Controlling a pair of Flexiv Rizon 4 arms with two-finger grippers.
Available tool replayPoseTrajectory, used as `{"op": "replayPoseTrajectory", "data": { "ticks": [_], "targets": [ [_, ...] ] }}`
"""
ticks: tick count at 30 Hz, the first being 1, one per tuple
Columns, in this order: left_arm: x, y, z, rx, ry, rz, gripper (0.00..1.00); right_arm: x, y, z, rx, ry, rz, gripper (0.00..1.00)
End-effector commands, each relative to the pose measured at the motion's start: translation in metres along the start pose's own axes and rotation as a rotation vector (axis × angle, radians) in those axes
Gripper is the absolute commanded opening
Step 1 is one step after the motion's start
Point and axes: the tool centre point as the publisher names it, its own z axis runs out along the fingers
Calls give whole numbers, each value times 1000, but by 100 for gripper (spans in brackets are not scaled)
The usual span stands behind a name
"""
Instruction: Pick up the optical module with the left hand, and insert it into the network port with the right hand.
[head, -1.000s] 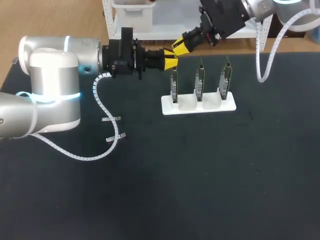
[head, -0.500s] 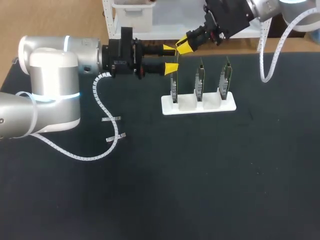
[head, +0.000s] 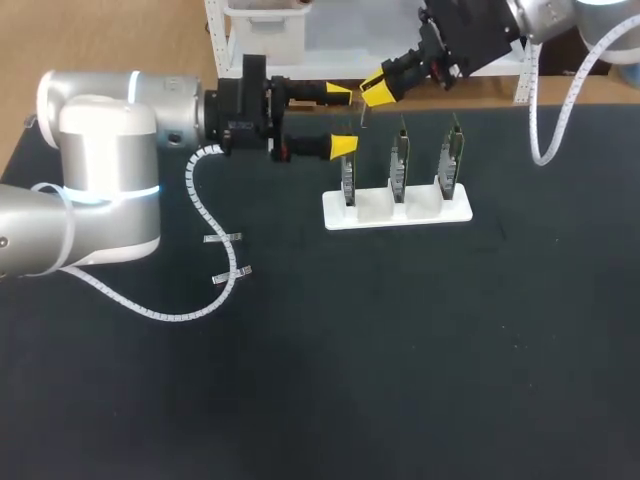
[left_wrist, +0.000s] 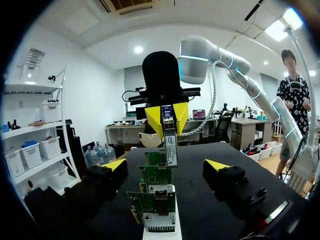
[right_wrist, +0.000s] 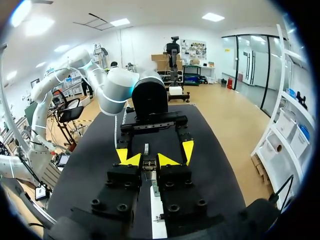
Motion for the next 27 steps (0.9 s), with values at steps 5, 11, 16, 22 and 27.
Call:
{"op": "replayPoseTrajectory", "data": {
  "ticks": [5, 11, 16, 22, 27],
  "targets": [
    [-6, 1, 0, 9, 43, -22, 100, 4, 6, -7, 12, -9, -1, 0],
    [-14, -5, -8, -6, 94, -25, 100, 5, 8, -13, 15, -17, -1, 0],
    [-19, -11, -15, -14, 164, -37, 100, 6, 8, -16, 19, -22, 1, 0],
    [-20, -17, -21, -8, 238, -67, 100, 6, 8, -19, 21, -25, 1, 0],
    [-17, -18, -22, 25, 341, -97, 100, 7, 9, -20, 22, -25, 2, 0]
  ]
}}
